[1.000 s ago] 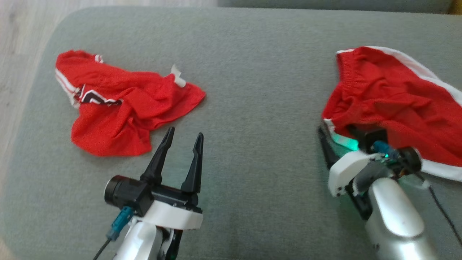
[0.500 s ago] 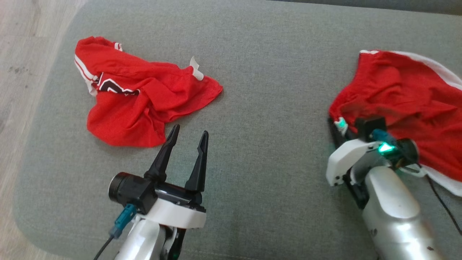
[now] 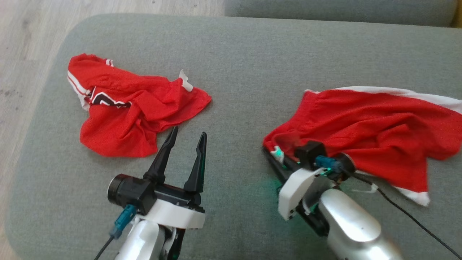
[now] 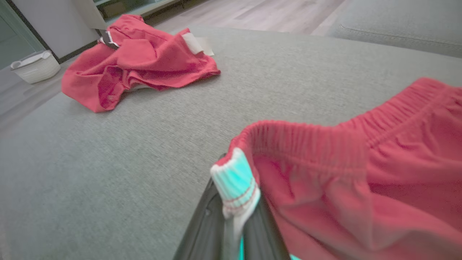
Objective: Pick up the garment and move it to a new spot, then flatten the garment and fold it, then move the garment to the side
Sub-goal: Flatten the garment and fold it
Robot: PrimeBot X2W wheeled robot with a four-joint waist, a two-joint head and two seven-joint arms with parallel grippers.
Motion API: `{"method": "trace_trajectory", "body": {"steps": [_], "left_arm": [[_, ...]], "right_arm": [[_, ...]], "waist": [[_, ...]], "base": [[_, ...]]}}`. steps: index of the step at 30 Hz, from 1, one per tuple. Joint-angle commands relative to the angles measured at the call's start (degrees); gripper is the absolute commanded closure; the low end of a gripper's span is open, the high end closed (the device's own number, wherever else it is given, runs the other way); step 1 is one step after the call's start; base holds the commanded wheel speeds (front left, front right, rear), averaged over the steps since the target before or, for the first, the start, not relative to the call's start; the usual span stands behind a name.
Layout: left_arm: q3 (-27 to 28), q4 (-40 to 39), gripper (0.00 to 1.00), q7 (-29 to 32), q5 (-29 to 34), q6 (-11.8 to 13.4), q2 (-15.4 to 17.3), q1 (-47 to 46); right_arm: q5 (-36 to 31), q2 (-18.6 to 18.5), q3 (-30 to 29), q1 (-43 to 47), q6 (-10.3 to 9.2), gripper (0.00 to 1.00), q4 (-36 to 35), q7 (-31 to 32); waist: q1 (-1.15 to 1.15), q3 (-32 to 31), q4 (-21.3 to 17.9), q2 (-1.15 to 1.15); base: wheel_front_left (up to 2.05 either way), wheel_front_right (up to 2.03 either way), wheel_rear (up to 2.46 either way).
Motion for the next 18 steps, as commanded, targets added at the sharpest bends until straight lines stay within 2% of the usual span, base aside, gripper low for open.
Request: {"method": "trace_trajectory", "body": {"steps": [1, 7, 8, 9, 14, 18], "left_arm": [[2.38, -1.64, 0.0, -0.46, 0.42, 0.13, 0.06, -0.73], [2.8, -1.56, 0.0, -0.46, 0.5, 0.19, 0.06, -0.09], [2.9, -1.59, 0.0, -0.46, 0.52, 0.22, 0.06, 0.04], [2.99, -1.63, 0.0, -0.46, 0.52, 0.25, 0.06, 0.17], [3.37, -1.99, 0.0, -0.46, 0.59, 0.36, 0.06, 0.88], [3.91, -2.19, 0.0, -0.46, 0.84, 0.4, 0.06, 1.51]], "right_arm": [[1.41, 0.91, 2.18, -0.26, -0.04, 1.0, -2.98, 0.07], [4.14, 0.91, 5.62, 0.19, -0.04, 1.0, -5.04, 1.44], [3.68, 0.91, 5.56, 0.08, -0.04, 0.68, -4.83, 1.48], [3.08, 0.91, 4.96, -0.02, -0.04, 0.0, -4.45, 1.29], [1.36, 0.91, 0.33, -0.37, -0.04, 0.0, -3.77, -0.08], [-1.15, 0.91, -6.01, 0.51, -0.04, 0.0, -4.09, -1.08]], "waist": [[0.0, -0.41, -0.35, 0.0], [0.0, -1.33, -1.03, 0.0], [0.0, -1.49, -1.19, 0.0], [0.0, -1.66, -1.35, 0.0], [0.0, -2.48, -2.56, 0.0], [0.0, -3.36, -4.04, 0.0]], "base": [[0.0, 0.0, 0.0], [0.0, 0.0, 0.0], [0.0, 0.0, 0.0], [0.0, 0.0, 0.0], [0.0, 0.0, 0.0], [0.0, 0.0, 0.0]]}}
